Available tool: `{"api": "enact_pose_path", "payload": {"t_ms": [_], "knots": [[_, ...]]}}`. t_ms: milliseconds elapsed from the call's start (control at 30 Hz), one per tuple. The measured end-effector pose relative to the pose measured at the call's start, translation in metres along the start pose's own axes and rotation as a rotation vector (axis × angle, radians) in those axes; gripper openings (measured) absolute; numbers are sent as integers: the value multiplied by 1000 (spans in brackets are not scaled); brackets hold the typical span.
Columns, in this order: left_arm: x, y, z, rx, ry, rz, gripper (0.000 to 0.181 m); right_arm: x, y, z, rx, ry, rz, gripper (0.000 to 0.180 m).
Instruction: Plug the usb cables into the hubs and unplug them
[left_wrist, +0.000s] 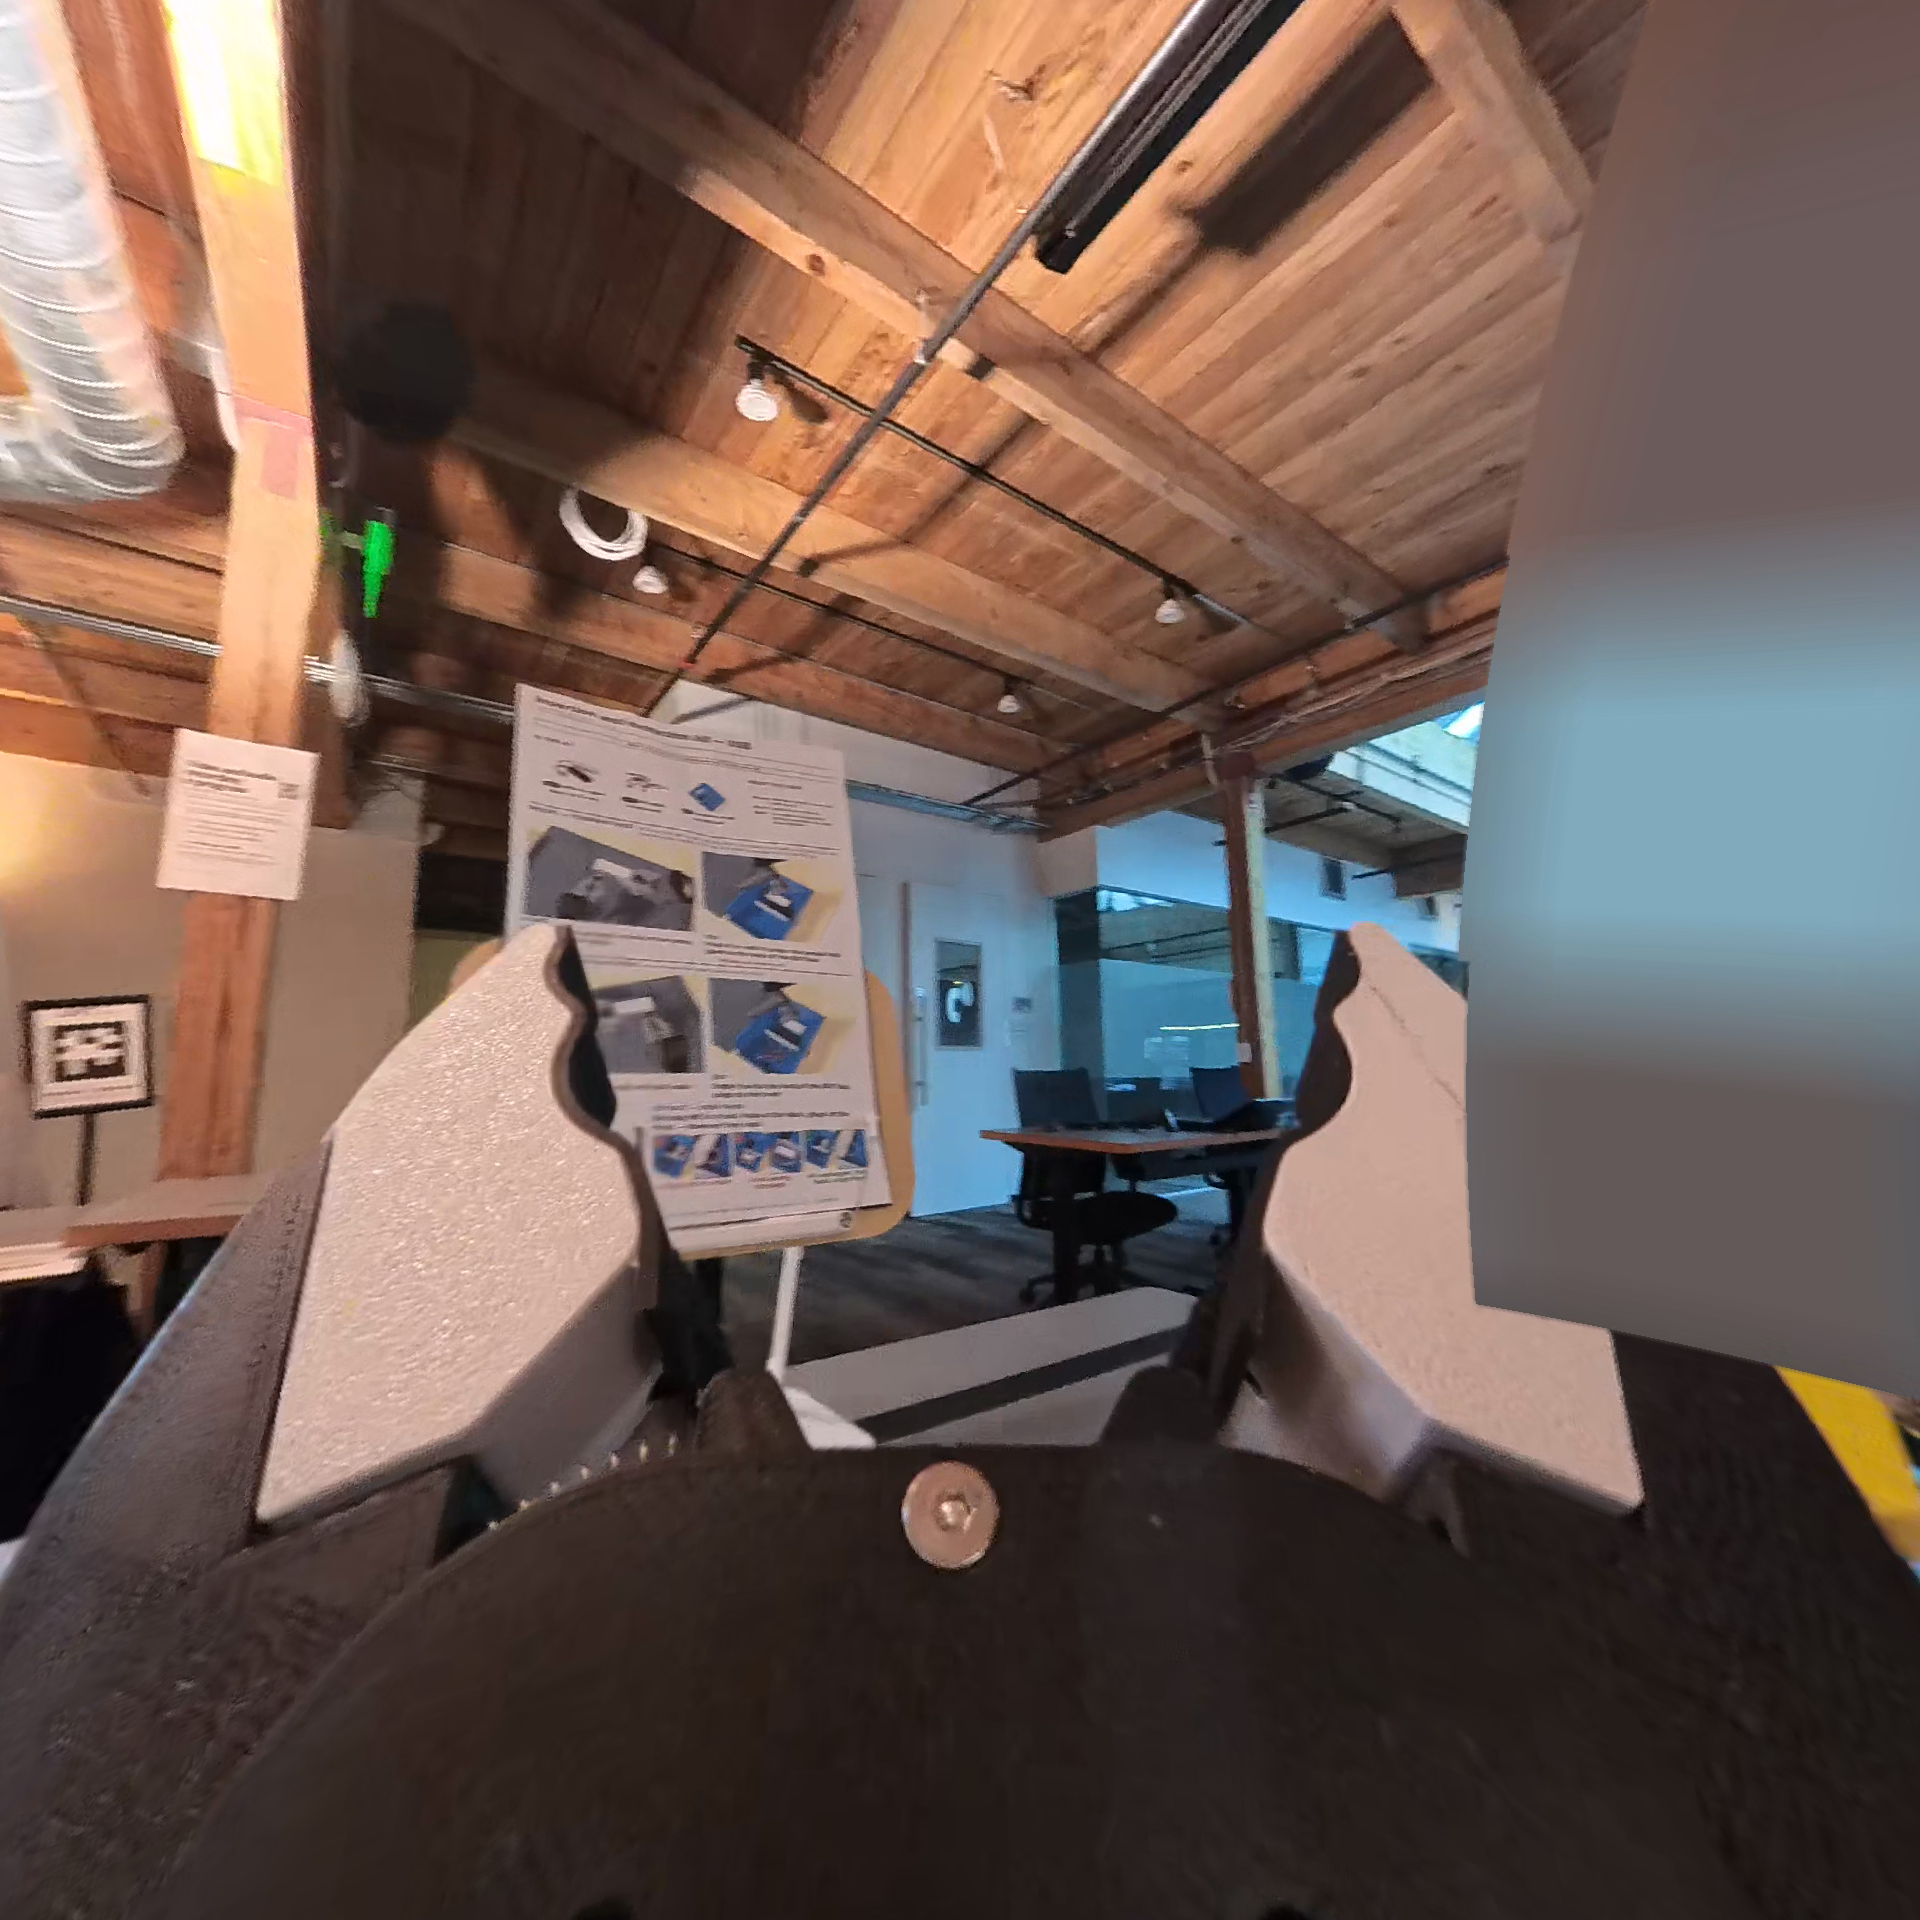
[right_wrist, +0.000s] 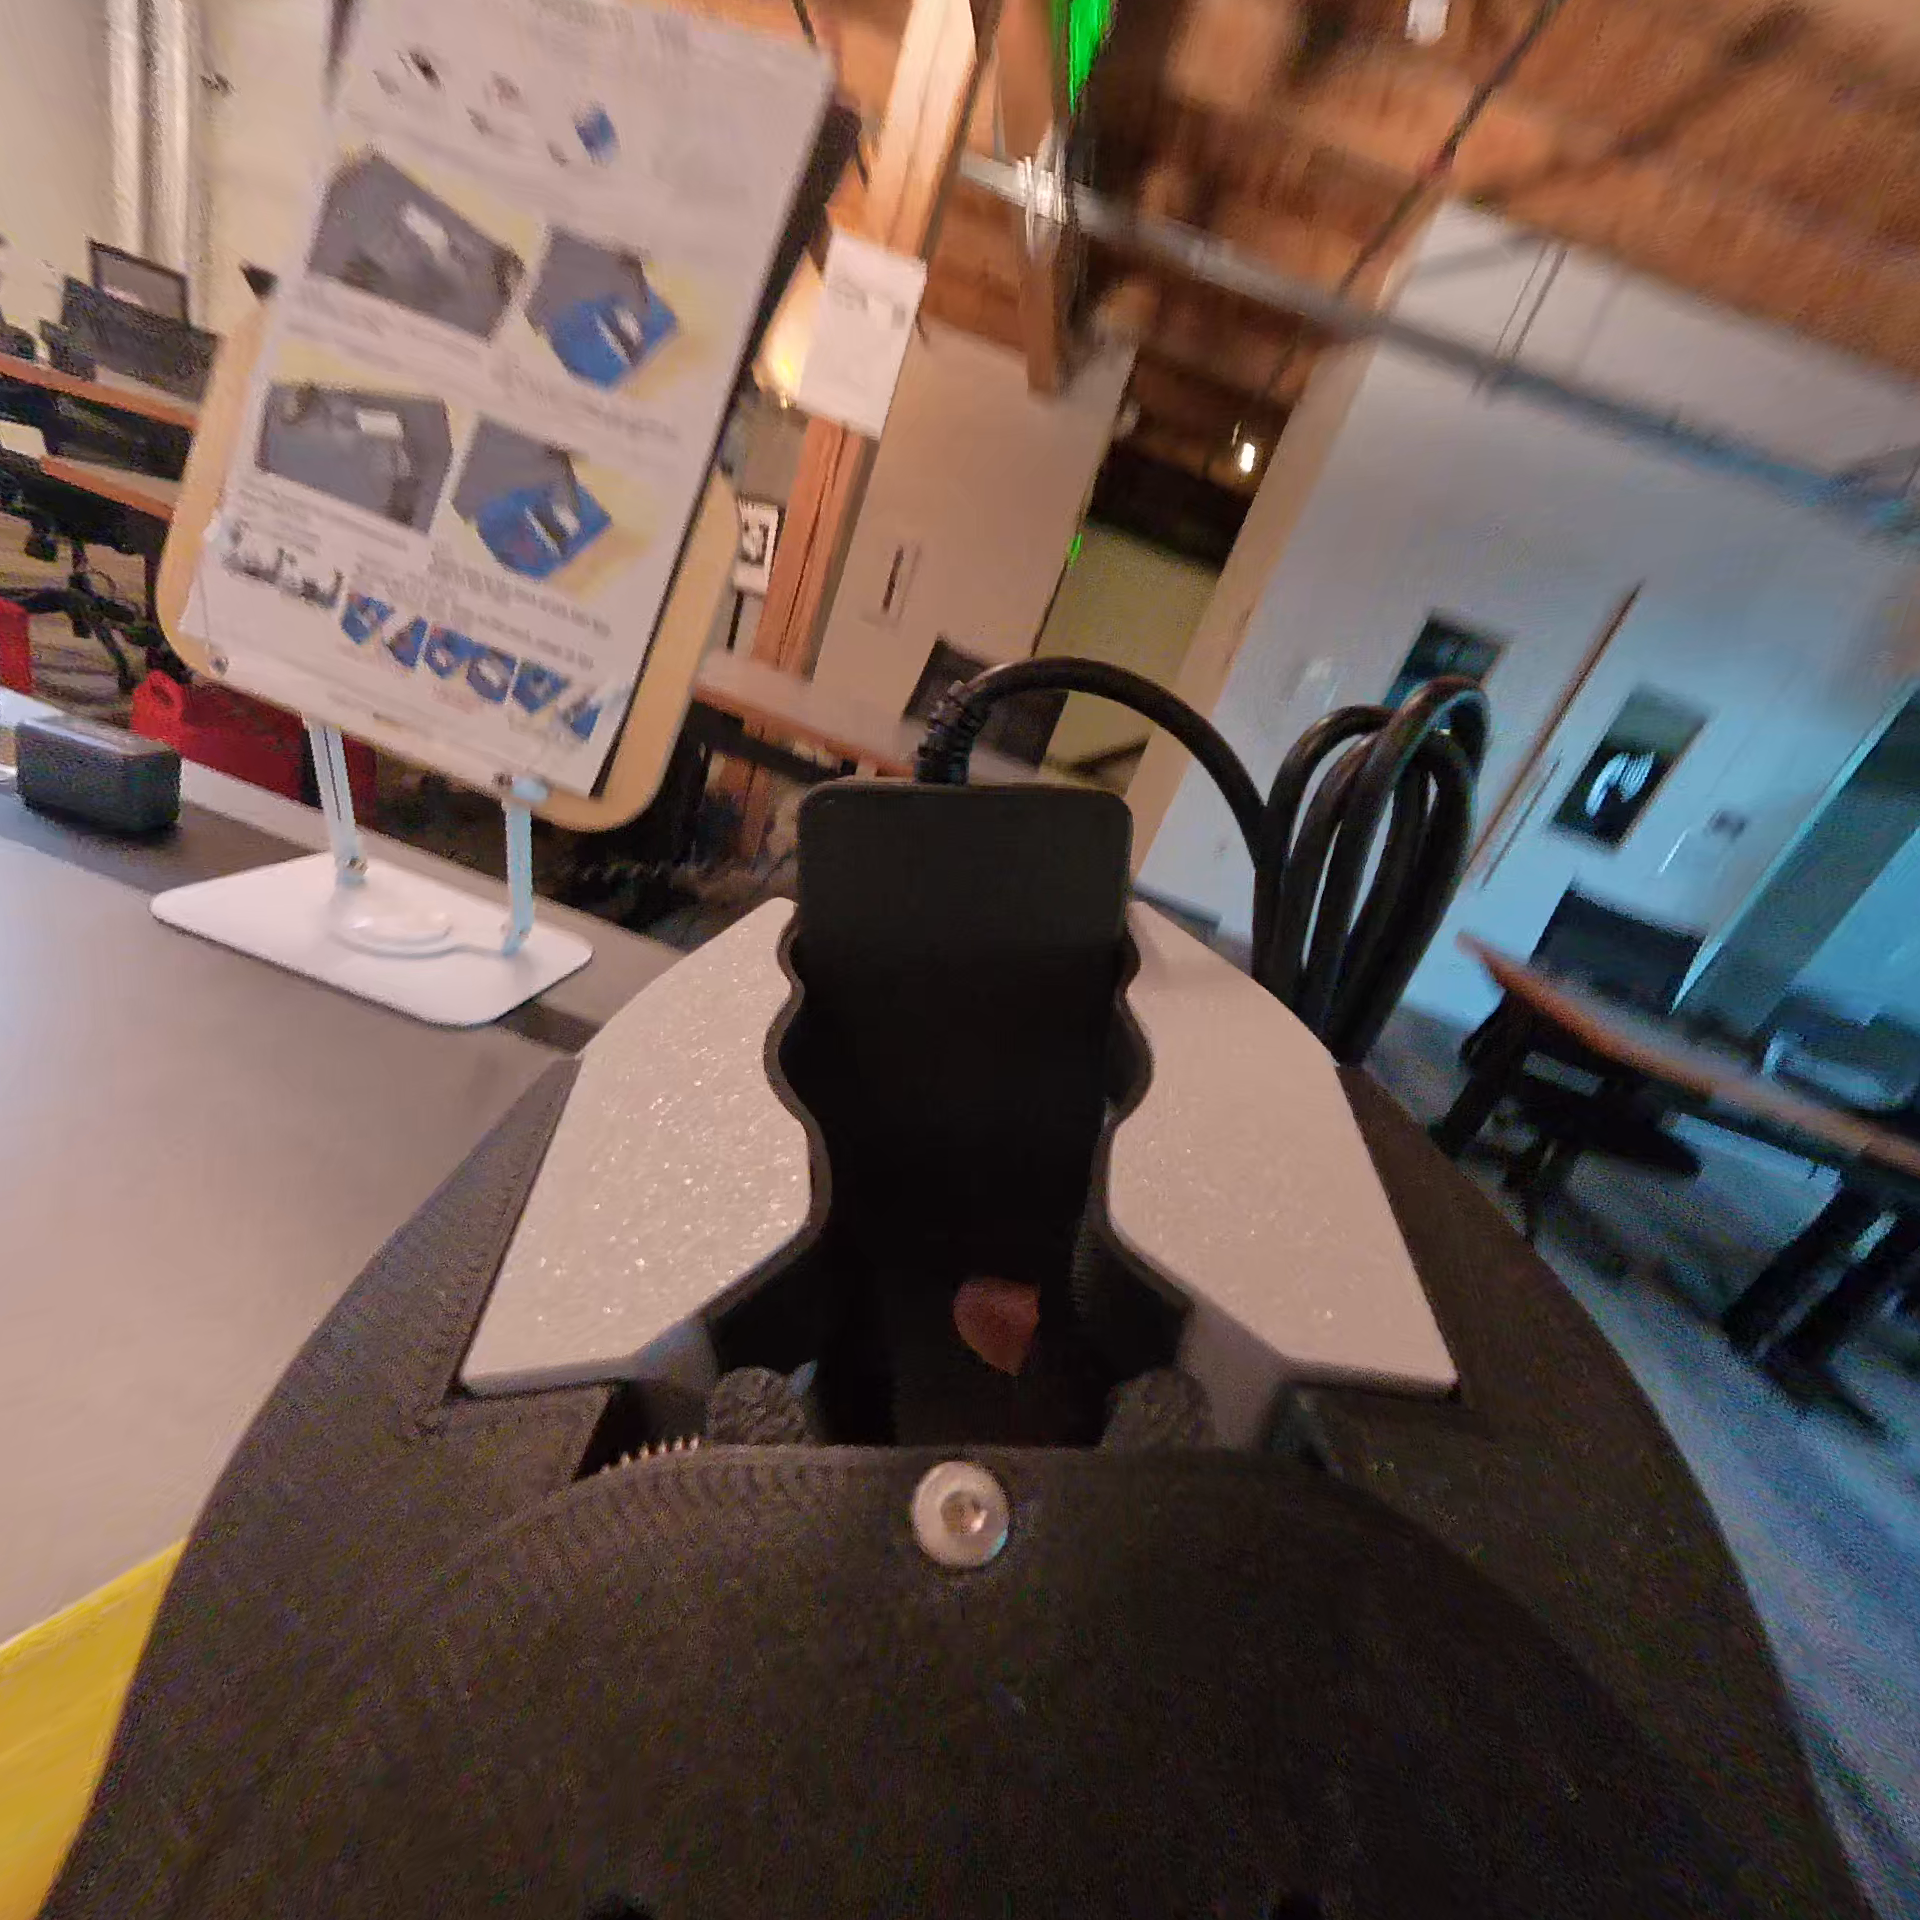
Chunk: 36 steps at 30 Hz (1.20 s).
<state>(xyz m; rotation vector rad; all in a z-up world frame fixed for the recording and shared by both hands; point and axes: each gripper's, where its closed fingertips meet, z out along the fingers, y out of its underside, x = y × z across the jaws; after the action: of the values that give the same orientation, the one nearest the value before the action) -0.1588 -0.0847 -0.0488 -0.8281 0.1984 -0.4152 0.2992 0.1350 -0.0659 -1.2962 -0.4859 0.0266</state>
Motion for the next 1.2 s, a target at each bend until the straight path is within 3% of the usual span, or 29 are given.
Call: {"api": "enact_pose_path", "payload": {"t_ms": [33, 167, 300, 433, 500, 600, 733, 767, 833, 900, 967, 1033, 1133, 1200], "knots": [[-2, 1, 0, -5, -16, 18, 131, -1, 17, 2, -53, 3, 37, 54], [-2, 10, 0, -59, -22, 108, 129, -5, 79, 4, -279, 33, 91, 54], [10, 28, 0, -166, 65, 151, 88, -15, 137, 3, -577, 15, 86, 54], [7, 28, 1, -144, 36, 88, 88, -30, 181, 4, -784, -51, 89, 55], [5, 30, 2, -155, 39, 29, 100, -35, 188, 6, -791, -60, 101, 54], [-1, 36, 1, -190, 36, 44, 100, -40, 178, 9, -723, -63, 116, 70], [-12, 42, -3, -245, -18, 166, 95, -39, 147, 11, -590, -18, 80, 127], [-13, 40, -3, -235, -20, 174, 95, -41, 135, 12, -528, -14, 66, 134], [-13, 33, -3, -194, -23, 148, 98, -48, 105, 9, -380, -7, 58, 132], [-14, 27, -3, -162, -20, 117, 99, -60, 74, 2, -248, -29, 87, 103], [-18, 24, -4, -151, -28, 109, 101, -67, 45, -7, -125, -11, 165, 102], [-25, 18, -7, -135, -51, 118, 104, -80, 19, -17, -11, -34, 208, 119], [-26, 9, -13, -127, -11, 186, 80, -105, -25, -37, 221, -69, 149, 134], [-35, 7, -18, -189, -37, 243, 62, -129, -47, -53, 317, -145, 118, 118]]}}
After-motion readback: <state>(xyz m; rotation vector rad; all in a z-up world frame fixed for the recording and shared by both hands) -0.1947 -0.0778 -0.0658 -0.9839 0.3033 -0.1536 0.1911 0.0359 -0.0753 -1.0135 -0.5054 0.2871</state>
